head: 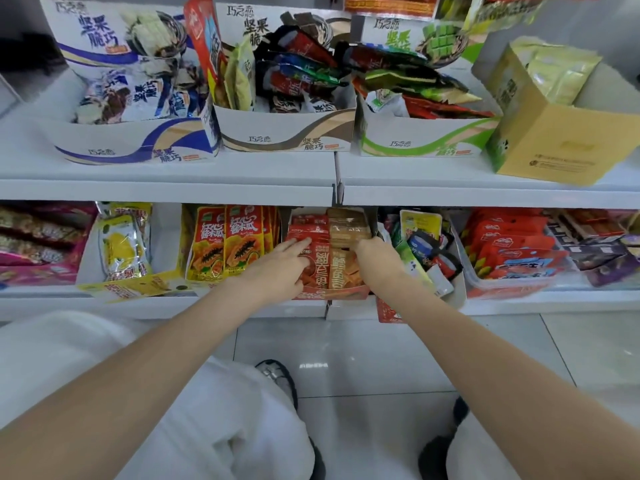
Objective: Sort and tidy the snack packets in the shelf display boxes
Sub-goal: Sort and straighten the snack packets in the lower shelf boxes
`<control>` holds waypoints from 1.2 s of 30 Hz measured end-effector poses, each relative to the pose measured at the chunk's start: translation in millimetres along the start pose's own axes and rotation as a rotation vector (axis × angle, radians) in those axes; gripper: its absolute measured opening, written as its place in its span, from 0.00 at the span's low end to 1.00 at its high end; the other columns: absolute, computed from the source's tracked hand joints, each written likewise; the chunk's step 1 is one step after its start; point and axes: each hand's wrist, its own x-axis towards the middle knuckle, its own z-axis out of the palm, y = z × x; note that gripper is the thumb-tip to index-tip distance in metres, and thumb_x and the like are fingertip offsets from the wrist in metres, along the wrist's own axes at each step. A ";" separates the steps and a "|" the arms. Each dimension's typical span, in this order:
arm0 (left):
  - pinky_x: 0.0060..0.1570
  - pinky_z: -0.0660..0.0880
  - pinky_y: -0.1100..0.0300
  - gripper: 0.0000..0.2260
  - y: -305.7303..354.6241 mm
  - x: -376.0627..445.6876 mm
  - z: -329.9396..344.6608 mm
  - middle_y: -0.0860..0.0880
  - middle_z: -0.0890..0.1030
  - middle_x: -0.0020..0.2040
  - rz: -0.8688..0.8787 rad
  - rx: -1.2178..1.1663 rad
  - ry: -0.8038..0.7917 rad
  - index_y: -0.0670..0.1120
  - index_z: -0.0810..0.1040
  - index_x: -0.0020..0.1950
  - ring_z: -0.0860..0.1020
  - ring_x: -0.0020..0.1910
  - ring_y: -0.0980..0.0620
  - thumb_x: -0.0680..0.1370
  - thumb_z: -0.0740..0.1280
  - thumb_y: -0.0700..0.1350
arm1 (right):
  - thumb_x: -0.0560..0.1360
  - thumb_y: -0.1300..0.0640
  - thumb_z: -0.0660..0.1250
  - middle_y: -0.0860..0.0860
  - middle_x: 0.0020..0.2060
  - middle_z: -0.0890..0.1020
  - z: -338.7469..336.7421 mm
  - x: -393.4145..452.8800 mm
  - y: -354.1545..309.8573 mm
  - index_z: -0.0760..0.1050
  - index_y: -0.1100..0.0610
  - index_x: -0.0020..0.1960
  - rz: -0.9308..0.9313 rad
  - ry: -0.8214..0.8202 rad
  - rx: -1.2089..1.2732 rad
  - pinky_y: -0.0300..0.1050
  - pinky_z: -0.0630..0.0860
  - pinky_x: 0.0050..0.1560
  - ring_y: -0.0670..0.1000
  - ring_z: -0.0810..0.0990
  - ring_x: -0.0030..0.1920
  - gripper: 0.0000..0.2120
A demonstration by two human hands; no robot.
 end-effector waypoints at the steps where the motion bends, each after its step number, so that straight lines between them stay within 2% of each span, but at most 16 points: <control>1: 0.73 0.51 0.54 0.18 0.0 0.0 -0.1 0.47 0.46 0.77 -0.001 -0.003 -0.001 0.45 0.67 0.70 0.46 0.76 0.47 0.79 0.58 0.43 | 0.74 0.72 0.54 0.60 0.54 0.79 -0.1 0.8 0.6 0.74 0.63 0.57 -0.009 -0.002 -0.008 0.50 0.75 0.52 0.60 0.77 0.55 0.17; 3: 0.73 0.52 0.53 0.18 1.4 -0.3 0.3 0.47 0.48 0.77 0.003 -0.014 0.025 0.45 0.67 0.70 0.47 0.76 0.47 0.79 0.58 0.43 | 0.74 0.70 0.56 0.59 0.53 0.79 -2.0 -3.1 8.3 0.73 0.60 0.59 -0.043 0.048 0.004 0.50 0.75 0.47 0.59 0.78 0.53 0.16; 5: 0.72 0.54 0.53 0.19 6.3 -1.0 0.5 0.46 0.51 0.77 0.020 0.006 0.094 0.45 0.67 0.70 0.50 0.75 0.46 0.79 0.58 0.42 | 0.75 0.67 0.59 0.58 0.50 0.80 -5.8 -15.3 26.8 0.74 0.60 0.58 -0.042 0.221 0.105 0.49 0.76 0.44 0.58 0.78 0.51 0.14; 7: 0.72 0.55 0.54 0.20 15.3 -1.4 -0.5 0.47 0.53 0.77 0.077 0.035 0.167 0.45 0.66 0.71 0.52 0.75 0.47 0.79 0.58 0.41 | 0.76 0.64 0.60 0.59 0.46 0.81 -7.4 -31.8 53.4 0.75 0.63 0.54 0.058 0.384 0.254 0.53 0.77 0.43 0.59 0.78 0.47 0.10; 8: 0.72 0.55 0.55 0.20 20.9 -0.9 -1.1 0.47 0.54 0.76 0.120 0.038 0.193 0.45 0.65 0.71 0.53 0.74 0.48 0.78 0.57 0.41 | 0.76 0.63 0.60 0.60 0.45 0.82 -6.5 -39.6 66.8 0.76 0.64 0.52 0.122 0.398 0.294 0.54 0.77 0.44 0.60 0.79 0.46 0.09; 12: 0.74 0.54 0.54 0.25 43.6 3.9 0.2 0.50 0.51 0.77 0.263 0.009 0.149 0.49 0.57 0.75 0.52 0.75 0.50 0.78 0.59 0.42 | 0.75 0.54 0.65 0.60 0.53 0.80 14.5 -50.0 93.0 0.73 0.62 0.58 0.342 0.044 0.361 0.49 0.74 0.49 0.59 0.78 0.52 0.16; 14: 0.74 0.50 0.56 0.29 52.0 6.4 2.1 0.52 0.48 0.77 0.293 0.004 0.085 0.51 0.49 0.76 0.50 0.75 0.51 0.78 0.59 0.42 | 0.74 0.52 0.67 0.60 0.59 0.75 25.8 -42.2 90.9 0.71 0.62 0.63 0.339 -0.050 0.307 0.50 0.71 0.56 0.60 0.74 0.58 0.21; 17: 0.75 0.48 0.55 0.33 62.9 12.5 2.8 0.52 0.46 0.77 0.325 0.005 0.029 0.53 0.43 0.76 0.48 0.76 0.52 0.79 0.60 0.44 | 0.72 0.61 0.67 0.59 0.59 0.74 41.5 -27.3 88.7 0.68 0.56 0.65 0.246 -0.061 0.226 0.49 0.72 0.57 0.60 0.74 0.59 0.22; 20: 0.75 0.49 0.51 0.34 67.8 20.1 4.6 0.54 0.45 0.77 0.325 0.004 -0.004 0.55 0.42 0.76 0.47 0.76 0.53 0.78 0.60 0.44 | 0.71 0.67 0.63 0.57 0.55 0.77 47.6 -22.9 90.1 0.72 0.54 0.61 0.205 -0.071 0.238 0.52 0.76 0.55 0.59 0.75 0.56 0.20; 22: 0.74 0.49 0.50 0.33 68.3 24.9 8.4 0.56 0.44 0.77 0.327 0.014 -0.043 0.56 0.42 0.75 0.46 0.76 0.53 0.78 0.59 0.43 | 0.73 0.66 0.62 0.58 0.55 0.79 48.3 -21.5 94.5 0.75 0.56 0.60 0.205 -0.010 0.360 0.53 0.74 0.57 0.59 0.76 0.56 0.17; 25: 0.74 0.50 0.48 0.31 71.7 31.4 15.8 0.57 0.44 0.77 0.350 0.047 -0.070 0.57 0.44 0.75 0.46 0.76 0.52 0.78 0.58 0.43 | 0.75 0.53 0.64 0.58 0.58 0.79 47.7 -14.7 97.8 0.76 0.59 0.61 0.176 0.068 0.531 0.53 0.74 0.59 0.58 0.77 0.57 0.17; 27: 0.74 0.52 0.48 0.30 72.6 34.2 18.0 0.57 0.45 0.77 0.353 0.049 -0.052 0.56 0.46 0.76 0.47 0.76 0.52 0.78 0.57 0.42 | 0.73 0.47 0.65 0.56 0.51 0.82 46.2 -4.9 95.0 0.78 0.60 0.56 0.224 0.047 0.592 0.52 0.78 0.53 0.55 0.80 0.51 0.19; 29: 0.73 0.54 0.45 0.29 70.3 35.2 16.9 0.57 0.48 0.77 0.357 0.072 -0.015 0.57 0.49 0.75 0.49 0.75 0.52 0.78 0.57 0.41 | 0.72 0.46 0.67 0.55 0.41 0.83 43.6 4.4 89.5 0.80 0.60 0.46 0.283 0.012 0.565 0.48 0.79 0.42 0.53 0.81 0.41 0.17; 32: 0.73 0.55 0.44 0.28 64.9 37.4 14.9 0.57 0.51 0.76 0.366 0.117 0.006 0.58 0.52 0.75 0.51 0.75 0.52 0.78 0.57 0.40 | 0.71 0.49 0.68 0.53 0.29 0.72 40.9 9.2 86.6 0.68 0.59 0.31 0.318 0.000 0.515 0.41 0.66 0.27 0.52 0.73 0.31 0.17; 34: 0.73 0.55 0.44 0.28 63.9 37.6 15.0 0.57 0.51 0.76 0.372 0.125 0.007 0.59 0.52 0.74 0.52 0.75 0.53 0.78 0.56 0.40 | 0.72 0.54 0.67 0.51 0.24 0.66 39.1 4.6 91.6 0.61 0.58 0.28 0.341 0.021 0.556 0.40 0.60 0.25 0.50 0.66 0.25 0.20; 36: 0.73 0.54 0.44 0.28 65.9 37.9 14.5 0.58 0.51 0.76 0.378 0.106 0.003 0.60 0.52 0.74 0.52 0.75 0.53 0.78 0.56 0.40 | 0.73 0.57 0.66 0.51 0.22 0.65 30.9 -6.6 98.8 0.62 0.59 0.27 0.322 0.055 0.591 0.40 0.61 0.26 0.49 0.64 0.24 0.20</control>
